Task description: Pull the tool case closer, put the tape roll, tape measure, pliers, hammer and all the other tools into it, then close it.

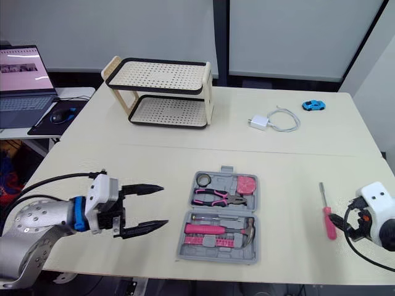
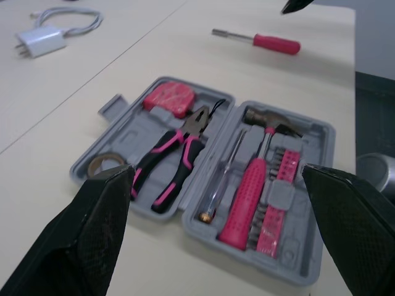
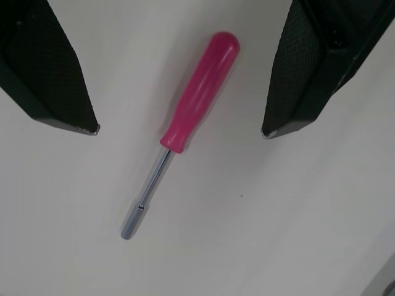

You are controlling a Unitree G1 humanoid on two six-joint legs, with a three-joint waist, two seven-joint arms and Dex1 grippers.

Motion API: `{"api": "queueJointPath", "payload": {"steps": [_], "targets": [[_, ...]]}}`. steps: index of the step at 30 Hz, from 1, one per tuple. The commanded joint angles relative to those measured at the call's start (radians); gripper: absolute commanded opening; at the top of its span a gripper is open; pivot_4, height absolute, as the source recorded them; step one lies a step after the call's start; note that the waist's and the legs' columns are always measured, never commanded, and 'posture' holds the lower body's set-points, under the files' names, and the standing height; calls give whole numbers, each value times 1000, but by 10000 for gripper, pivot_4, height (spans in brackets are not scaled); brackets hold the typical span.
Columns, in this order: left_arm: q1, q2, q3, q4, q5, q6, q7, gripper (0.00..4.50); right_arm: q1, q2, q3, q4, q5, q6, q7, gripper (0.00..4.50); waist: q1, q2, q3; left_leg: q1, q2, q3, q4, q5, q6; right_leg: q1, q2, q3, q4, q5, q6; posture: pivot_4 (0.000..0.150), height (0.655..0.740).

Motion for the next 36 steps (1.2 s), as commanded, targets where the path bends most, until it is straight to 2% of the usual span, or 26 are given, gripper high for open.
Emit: {"api": "queueJointPath", "payload": {"steps": [1, 8, 16, 19, 23, 30, 31, 32, 35, 36], "targets": [[-65, 11, -48, -64, -44, 42, -14, 44948, -86, 5, 47, 90, -35, 49, -77, 45000, 0, 0, 0, 0, 0, 0, 0, 0, 0, 0, 0, 0, 0, 0, 0, 1500, 7350], [-131, -17, -117, -55, -47, 24, -39, 44948, -199, 78, 158, 204, -62, 51, -152, 45000, 0, 1, 0, -2, 0, 0, 1, 0, 0, -3, 0, 0, 2, 0, 0, 1500, 7350], [-166, -45, -151, -35, -29, 13, -41, 44948, -255, 153, 192, 281, -91, 48, -231, 45000, 0, 2, -1, -4, 0, 0, 4, 0, 0, -4, 0, 0, 3, 1, 1, 1500, 7350], [-169, -52, -158, -28, -18, 7, -40, 45000, -247, 165, 192, 282, -88, 44, -239, 39671, 0, 2, -1, -4, 0, -1, 4, 0, 0, -4, 0, -1, 3, 1, 1, 1500, 7350], [-172, -59, -169, -26, -7, 4, -36, 45000, -238, 180, 193, 285, -82, 15, -237, 26331, 0, 2, -1, -4, 0, -1, 5, 0, 0, -3, 0, -1, 3, 1, 1, 1500, 7350], [-181, -64, -185, -13, 16, -5, -35, 45000, -236, 196, 200, 292, -83, -14, -240, 14780, 0, 2, -1, -4, 0, -1, 6, 0, 0, -3, 0, 0, 3, 2, 2, 1500, 7350], [-178, -60, -183, -8, 22, -8, -36, 45000, -236, 201, 196, 271, -75, -7, -240, 11690, 0, 2, -1, -4, 0, -1, 6, 0, 0, -3, 0, 0, 3, 2, 2, 1500, 7350], [-171, -54, -179, 1, 33, -18, -40, 45000, -229, 207, 194, 226, -63, 12, -243, 11690, 0, 2, -1, -4, 0, -1, 6, 0, 0, -3, 0, 0, 3, 2, 2, 1500, 7350], [-158, -45, -170, 16, 51, -38, -50, 45000, -207, 234, 189, 99, -32, 76, -261, 7250, -1, 4, -1, -5, 0, -2, 5, 0, 0, -4, 1, -1, 4, 2, 2, 1500, 7350], [-154, -43, -167, 18, 53, -42, -52, 45000, -199, 251, 188, 51, -22, 107, -271, 7112, 0, 4, -1, -5, 0, -2, 5, 0, 0, -4, 1, -1, 4, 2, 2, 1500, 7350]]}}
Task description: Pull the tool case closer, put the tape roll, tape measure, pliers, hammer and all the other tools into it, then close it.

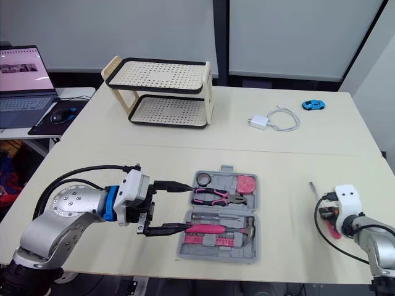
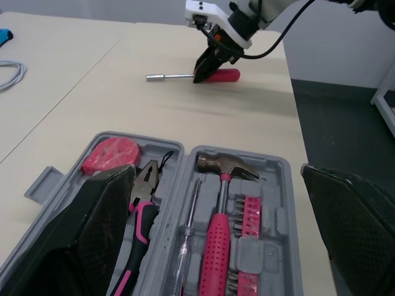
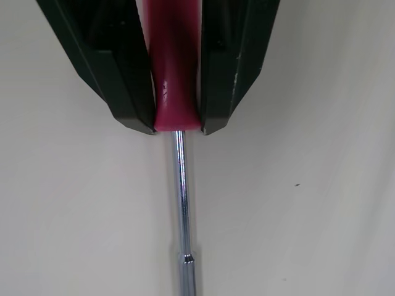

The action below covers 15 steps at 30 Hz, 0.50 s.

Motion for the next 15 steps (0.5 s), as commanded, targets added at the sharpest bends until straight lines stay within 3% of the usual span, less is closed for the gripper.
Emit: {"api": "queueJointPath", "payload": {"steps": [1, 7, 15], "targets": [[15, 17, 21, -2, 10, -35, -12, 45000, 22, 38, -11, -186, 44, 88, -34, 7112, 0, 1, 0, 0, 0, 0, 0, 0, 0, 0, 0, 0, 0, 0, 0, 1500, 7350], [41, 34, 26, 9, 26, -71, -30, 45000, 50, 251, 30, -449, 68, 273, -189, 7112, 1, 2, 0, -1, 0, -1, -1, 0, 0, -1, 0, -1, 0, 0, 0, 1500, 7350], [47, 48, 21, 8, 33, -83, -37, 45000, 74, 439, 73, -495, -19, 286, -355, 7112, 0, 2, 0, -5, 0, -1, -1, 0, 0, -5, 0, -1, 0, 0, 0, 1500, 7350]]}}
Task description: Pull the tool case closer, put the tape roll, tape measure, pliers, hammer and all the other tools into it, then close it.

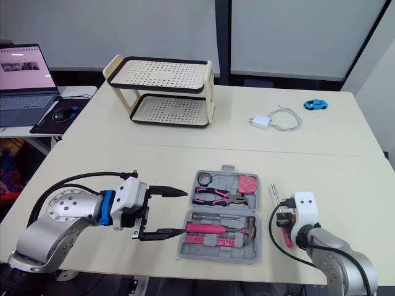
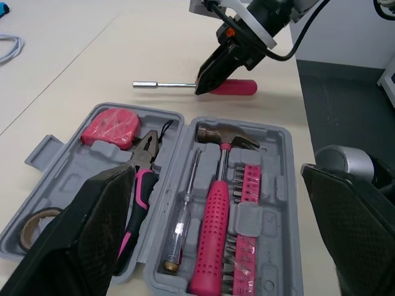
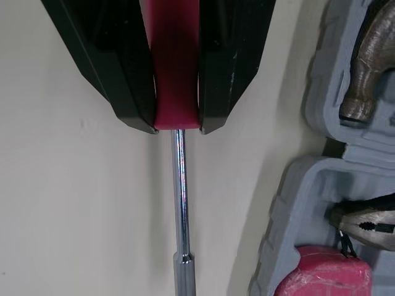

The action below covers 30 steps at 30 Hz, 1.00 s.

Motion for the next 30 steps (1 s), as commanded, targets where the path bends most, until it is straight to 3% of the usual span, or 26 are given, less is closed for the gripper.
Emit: {"api": "queueJointPath", "payload": {"steps": [1, 7, 26, 28, 30], "targets": [[-4, 13, 17, -17, 2, -19, -6, 45000, 11, 41, 0, -32, -50, -14, -86, 7112, -1, 0, 0, 0, 0, 0, 0, 0, 0, 0, 0, 0, 0, 0, 0, 1500, 7350], [-13, 11, 9, -25, 6, -9, -1, 45000, 8, 114, -17, -2, -97, -45, -108, 7112, -2, 1, 0, 0, 0, 0, 0, 0, 0, 0, 0, 0, 1, 0, 0, 1500, 7350], [-17, 6, 0, -24, 23, -13, 4, 45000, -42, 177, -60, 51, -136, -41, -105, 7112, -3, 1, 0, 1, 0, 0, 0, 0, 0, 0, 0, 0, 1, 0, 0, 1500, 7350], [-15, 7, 1, -25, 24, -13, 5, 45000, -47, 192, -77, 42, -133, -37, -106, 14412, -4, 1, 0, 1, 0, 0, 0, 0, 0, 0, 0, 0, 1, 0, 0, 1500, 7350], [-13, 7, 2, -24, 26, -15, 5, 45000, -51, 202, -93, 24, -130, -33, -104, 18654, -3, 1, 0, 1, 0, 0, 0, 0, 0, 0, 0, 0, 1, 0, 0, 1500, 7350]]}}
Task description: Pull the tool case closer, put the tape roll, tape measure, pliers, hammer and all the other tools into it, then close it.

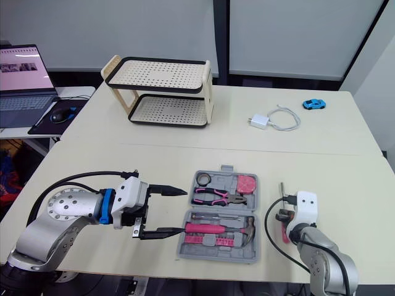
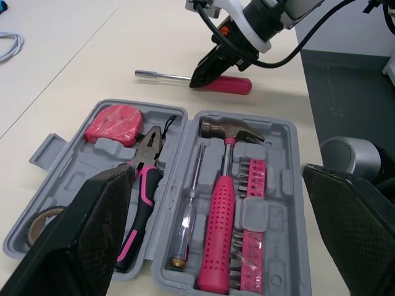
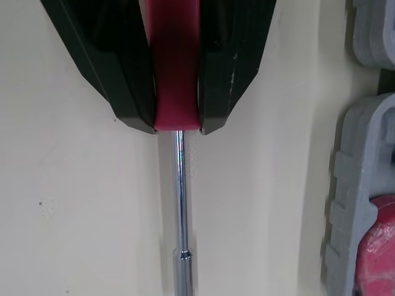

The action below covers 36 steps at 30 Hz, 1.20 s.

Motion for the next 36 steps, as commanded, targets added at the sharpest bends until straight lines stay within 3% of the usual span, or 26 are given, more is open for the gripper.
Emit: {"api": "queueJointPath", "payload": {"steps": [1, 7, 11, 13, 17, 21, 25, 28, 32, 36], "targets": [[2, 5, 5, -23, -2, -16, -2, 45000, -10, 16, -47, -57, 2, 25, -38, 20831, 0, 0, 0, 0, 0, 0, 0, 0, 0, 0, 0, 0, 0, 0, 0, 1500, 7350], [4, 6, 9, -18, 4, -20, -1, 45000, -22, 30, -117, -181, 69, 132, 13, 32463, 0, 0, 0, 0, 0, 0, 0, 0, 0, 0, 0, 0, 0, 0, 0, 1500, 7350], [8, 9, 17, -14, 6, -23, -2, 45000, -55, -73, -154, -243, 139, 206, 106, 44689, 0, 0, 0, 0, 0, 0, 0, 0, 0, 0, 0, 0, 0, 0, 0, 1500, 7350], [11, 12, 20, -13, 6, -25, -3, 45000, -64, -199, -139, -240, 169, 183, 179, 44689, 1, 0, 0, 0, 0, 0, 0, 0, 0, 0, 0, 0, 0, 0, 0, 1500, 7350], [23, 14, 22, -16, 8, -31, 0, 45000, -59, -593, -33, -185, 208, -30, 452, 44689, 0, 1, 1, 1, -1, 1, 1, 0, 0, 1, -1, 0, 0, 0, 0, 1500, 7350], [32, 14, 18, -24, 12, -33, 8, 45000, -49, -953, 107, -51, 108, -441, 783, 44689, -1, 1, 0, 4, 1, -1, 1, 0, 1, 5, 1, -2, 1, 0, -1, 1500, 7350], [32, 11, 12, -27, 17, -31, 14, 45000, -141, -1192, 289, 161, -104, -958, 1018, 44689, -4, 1, 1, 8, 1, 1, 2, 0, 1, 9, 0, -1, 0, 1, -1, 1500, 7350], [32, 7, 5, -36, 22, -29, 21, 45000, -295, -1234, 432, 312, -242, -1239, 1132, 44689, -9, 0, 1, 12, 1, 2, 2, 0, 1, 12, 0, 0, -1, 1, -1, 1500, 7350], [26, 7, -7, -47, 24, -18, 32, 45000, -516, -1161, 611, 450, -363, -1495, 1292, 44689, -16, 1, 2, 14, 1, 3, 1, 0, 1, 13, 0, 1, 0, 1, -1, 1500, 7350], [10, 5, -23, -61, 18, 4, 38, 45000, -638, -1095, 740, 558, -440, -1664, 1417, 44689, -18, 1, 2, 13, 1, 3, 1, 0, 1, 12, 0, 1, 0, 1, -1, 1500, 7350]]}}
